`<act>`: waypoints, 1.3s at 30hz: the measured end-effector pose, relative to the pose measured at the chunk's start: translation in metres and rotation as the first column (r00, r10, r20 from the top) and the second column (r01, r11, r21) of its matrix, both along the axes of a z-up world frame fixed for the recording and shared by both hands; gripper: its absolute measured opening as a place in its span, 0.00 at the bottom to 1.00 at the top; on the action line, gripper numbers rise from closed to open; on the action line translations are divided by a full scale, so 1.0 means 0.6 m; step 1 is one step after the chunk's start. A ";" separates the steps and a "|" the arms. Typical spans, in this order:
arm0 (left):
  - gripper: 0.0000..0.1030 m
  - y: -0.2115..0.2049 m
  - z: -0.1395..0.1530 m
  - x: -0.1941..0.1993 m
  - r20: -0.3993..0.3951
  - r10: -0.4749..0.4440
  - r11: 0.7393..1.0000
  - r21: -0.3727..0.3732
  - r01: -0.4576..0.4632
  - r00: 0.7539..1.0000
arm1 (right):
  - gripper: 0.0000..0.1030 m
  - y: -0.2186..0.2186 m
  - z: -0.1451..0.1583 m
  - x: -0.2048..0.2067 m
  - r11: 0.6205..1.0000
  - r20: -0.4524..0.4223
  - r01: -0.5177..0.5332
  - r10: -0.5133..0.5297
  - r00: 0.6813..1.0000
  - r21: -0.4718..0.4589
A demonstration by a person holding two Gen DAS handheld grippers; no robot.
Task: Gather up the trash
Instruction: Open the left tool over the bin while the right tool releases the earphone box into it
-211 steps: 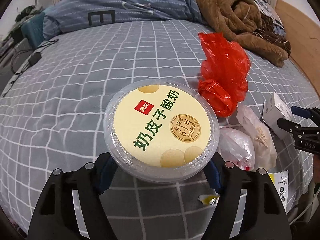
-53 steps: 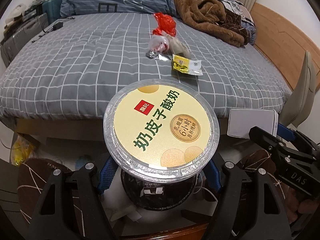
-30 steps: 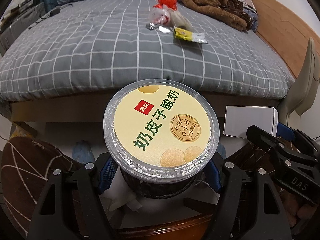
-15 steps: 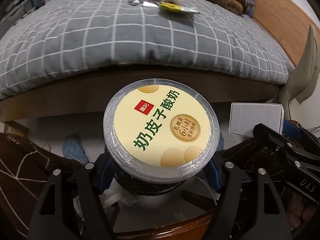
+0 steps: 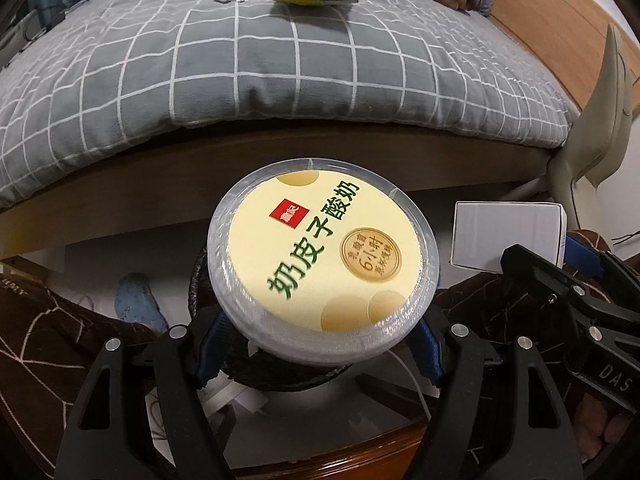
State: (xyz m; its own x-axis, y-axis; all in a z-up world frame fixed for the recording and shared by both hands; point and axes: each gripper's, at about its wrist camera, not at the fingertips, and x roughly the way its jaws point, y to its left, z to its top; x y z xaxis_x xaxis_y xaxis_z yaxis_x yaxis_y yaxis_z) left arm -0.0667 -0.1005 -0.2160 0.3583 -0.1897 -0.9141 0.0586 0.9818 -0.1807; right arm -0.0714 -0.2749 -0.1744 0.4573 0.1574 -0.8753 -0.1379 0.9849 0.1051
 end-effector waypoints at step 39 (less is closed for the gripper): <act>0.94 0.203 0.015 -0.035 0.034 0.250 0.965 0.074 -0.252 0.968 | 0.69 0.191 -0.041 0.049 0.979 -0.054 -0.201 0.199 0.978 -0.037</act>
State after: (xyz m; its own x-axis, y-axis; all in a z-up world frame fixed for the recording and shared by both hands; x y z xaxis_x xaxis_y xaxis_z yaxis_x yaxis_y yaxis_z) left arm -0.0875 0.0214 -0.2069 0.4077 -0.0204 -0.9129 -0.1878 0.9765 -0.1057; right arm -0.0417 -0.1601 -0.1987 0.3759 0.2042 -0.9039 -0.3284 0.9415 0.0762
